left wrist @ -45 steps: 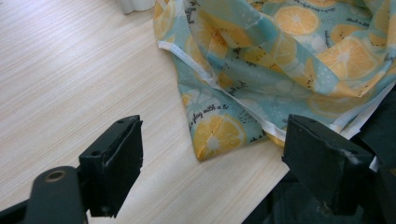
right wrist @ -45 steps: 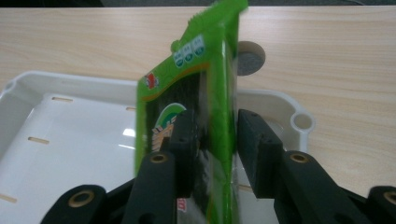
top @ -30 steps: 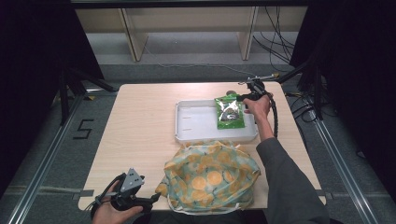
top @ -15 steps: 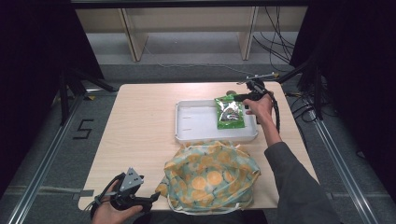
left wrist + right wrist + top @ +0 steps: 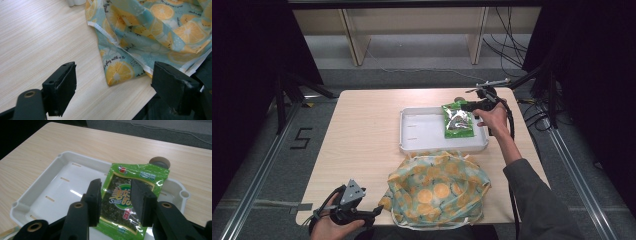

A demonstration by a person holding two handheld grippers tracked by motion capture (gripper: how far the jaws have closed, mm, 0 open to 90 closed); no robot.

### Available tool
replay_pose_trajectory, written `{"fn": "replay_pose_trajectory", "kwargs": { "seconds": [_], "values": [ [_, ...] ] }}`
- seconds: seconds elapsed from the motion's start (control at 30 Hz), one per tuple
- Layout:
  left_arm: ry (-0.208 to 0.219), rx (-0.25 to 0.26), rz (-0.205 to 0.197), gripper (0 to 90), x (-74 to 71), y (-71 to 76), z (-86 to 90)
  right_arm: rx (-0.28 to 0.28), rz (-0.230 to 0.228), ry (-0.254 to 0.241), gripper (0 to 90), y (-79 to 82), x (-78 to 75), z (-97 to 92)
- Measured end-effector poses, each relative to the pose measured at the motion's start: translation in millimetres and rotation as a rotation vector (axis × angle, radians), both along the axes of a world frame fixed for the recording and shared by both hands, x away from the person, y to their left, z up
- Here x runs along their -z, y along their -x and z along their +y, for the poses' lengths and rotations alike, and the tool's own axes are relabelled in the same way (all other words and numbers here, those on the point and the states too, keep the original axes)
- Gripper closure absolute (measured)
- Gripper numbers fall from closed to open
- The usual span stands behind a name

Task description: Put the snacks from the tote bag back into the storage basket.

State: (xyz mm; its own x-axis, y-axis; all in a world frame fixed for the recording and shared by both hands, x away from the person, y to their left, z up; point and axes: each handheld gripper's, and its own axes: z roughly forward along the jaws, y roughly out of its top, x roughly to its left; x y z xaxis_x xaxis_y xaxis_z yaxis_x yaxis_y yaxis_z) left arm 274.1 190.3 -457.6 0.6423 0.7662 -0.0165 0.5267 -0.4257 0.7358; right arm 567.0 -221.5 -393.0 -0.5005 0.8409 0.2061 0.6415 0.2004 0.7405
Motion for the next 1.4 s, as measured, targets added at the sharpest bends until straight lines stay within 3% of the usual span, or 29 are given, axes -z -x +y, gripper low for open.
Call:
{"fn": "replay_pose_trajectory", "kwargs": {
  "seconds": [0.03,0.1,0.13,0.17,0.2,0.23,0.3,0.47,0.5,0.53,0.57,0.6,0.63,0.77,0.8,0.83,0.93,1.4],
  "values": [
    [-0.001,-0.003,0.000,19.5,-0.1,0.3,0.1,-0.024,-0.014,0.004,60.8,0.3,-0.3,-1.6],
    [-0.025,0.014,-0.007,19.4,-1.3,-0.7,1.8,0.016,0.023,-0.007,60.3,7.2,-2.7,2.0],
    [-0.004,0.002,-0.005,19.4,-0.3,-0.1,0.7,-0.027,-0.016,-0.001,60.0,6.6,-1.7,-0.5],
    [0.007,-0.008,0.002,19.4,0.1,0.3,0.2,-0.036,-0.019,0.004,59.3,8.1,-1.9,-1.1],
    [-0.023,0.000,-0.005,19.4,-0.8,-0.8,2.0,-0.028,0.003,0.011,59.0,10.9,-3.4,-1.0],
    [-0.018,0.004,-0.006,19.4,-0.8,-0.9,2.0,-0.043,-0.012,-0.014,58.7,13.6,-3.0,-0.1],
    [-0.019,0.006,-0.007,19.5,-0.7,-1.2,2.1,-0.054,-0.021,-0.018,57.5,17.4,-3.4,-0.6],
    [-0.019,0.008,-0.008,19.4,-0.2,-1.3,2.2,-0.078,-0.025,0.013,55.9,28.5,-9.0,0.7],
    [-0.020,0.005,-0.005,19.4,-0.6,-1.3,2.2,-0.099,-0.045,0.016,55.6,28.4,-8.8,-0.6],
    [-0.032,0.015,-0.004,19.5,-1.1,-1.6,3.5,-0.088,-0.035,0.015,54.9,31.3,-9.5,0.7],
    [-0.033,0.015,-0.003,19.4,-1.2,-1.7,3.5,-0.081,-0.056,-0.002,54.5,32.8,-8.3,1.8],
    [-0.028,0.011,-0.004,19.4,-0.9,-1.7,3.2,-0.095,-0.021,0.002,54.0,35.7,-10.9,1.3],
    [-0.031,0.011,-0.004,19.4,-1.0,-1.6,3.3,-0.108,-0.048,0.019,53.6,36.0,-10.9,-0.1],
    [-0.026,0.007,-0.004,19.4,-0.7,-1.6,2.8,-0.120,-0.040,0.007,52.0,46.2,-11.8,2.6],
    [-0.035,0.014,-0.002,19.4,-1.1,-1.7,3.6,-0.120,-0.061,0.002,51.5,47.8,-10.6,3.5],
    [-0.032,0.010,-0.002,19.4,-0.9,-1.6,3.4,-0.124,-0.030,0.008,51.3,51.4,-12.4,3.4],
    [-0.031,0.009,-0.004,19.4,-1.0,-1.6,3.3,-0.158,-0.050,0.004,50.4,55.8,-10.9,1.6],
    [-0.033,0.011,-0.005,19.4,-1.0,-1.7,3.5,-0.203,-0.054,-0.002,46.3,83.7,-7.4,-2.0]
  ]
}}
